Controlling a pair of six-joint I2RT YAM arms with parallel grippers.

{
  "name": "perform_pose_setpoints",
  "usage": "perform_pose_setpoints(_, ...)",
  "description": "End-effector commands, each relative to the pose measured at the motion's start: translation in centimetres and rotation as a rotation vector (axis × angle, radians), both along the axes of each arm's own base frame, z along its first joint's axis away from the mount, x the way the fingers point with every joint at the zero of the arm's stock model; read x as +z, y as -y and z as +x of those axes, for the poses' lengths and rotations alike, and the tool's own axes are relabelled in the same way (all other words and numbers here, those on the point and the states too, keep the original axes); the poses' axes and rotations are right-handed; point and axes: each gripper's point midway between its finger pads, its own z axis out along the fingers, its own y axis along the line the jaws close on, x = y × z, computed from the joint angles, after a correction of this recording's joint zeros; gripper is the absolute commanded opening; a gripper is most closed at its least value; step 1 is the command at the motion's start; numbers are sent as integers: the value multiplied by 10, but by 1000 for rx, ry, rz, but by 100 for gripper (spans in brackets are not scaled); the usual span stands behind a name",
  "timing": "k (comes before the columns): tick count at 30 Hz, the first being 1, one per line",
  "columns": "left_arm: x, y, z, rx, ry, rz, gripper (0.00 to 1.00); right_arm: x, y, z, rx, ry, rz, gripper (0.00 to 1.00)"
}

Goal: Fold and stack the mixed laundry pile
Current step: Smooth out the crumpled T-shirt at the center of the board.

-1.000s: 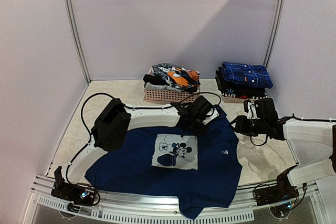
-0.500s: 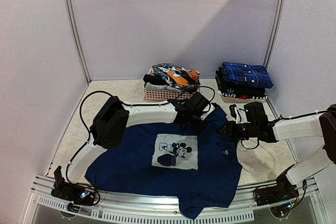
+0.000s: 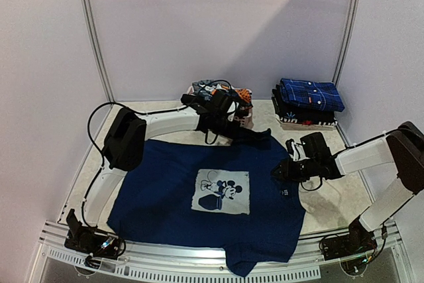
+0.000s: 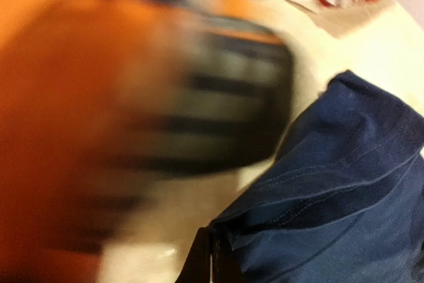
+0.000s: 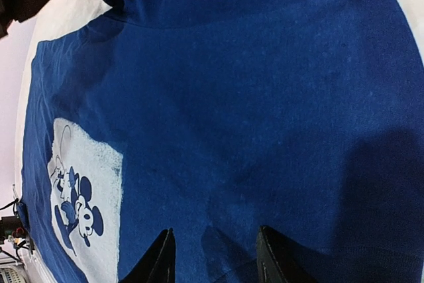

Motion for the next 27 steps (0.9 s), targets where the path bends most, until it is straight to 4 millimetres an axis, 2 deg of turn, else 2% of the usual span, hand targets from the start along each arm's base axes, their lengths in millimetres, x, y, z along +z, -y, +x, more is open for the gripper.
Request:
perform_pose_setpoints(1, 41, -19, 28, 127, -42, -172, 0, -5, 2, 1, -7, -15, -41, 42)
perform_pose_setpoints(4, 42, -24, 34, 140, -74, -214, 5, -5, 3, 1, -5, -16, -47, 42)
perform_pose_setpoints(10, 44, -32, 30, 160, -76, -199, 27, 1, 1, 6, -1, -8, -57, 42)
perform_pose_setpoints(12, 56, -36, 28, 165, -57, -208, 32, 7, -1, 10, 2, 6, -54, 42)
perform_pose_setpoints(13, 55, -40, 24, 164, -56, -204, 34, 13, -3, 12, 5, 15, -48, 42)
perform_pose_setpoints(19, 84, -65, -4, 134, 4, -191, 41, 40, -8, 28, 2, 72, -42, 43)
perform_pose_setpoints(27, 95, -133, -57, 163, 104, -101, 42, 64, -11, 53, -39, 130, -52, 44)
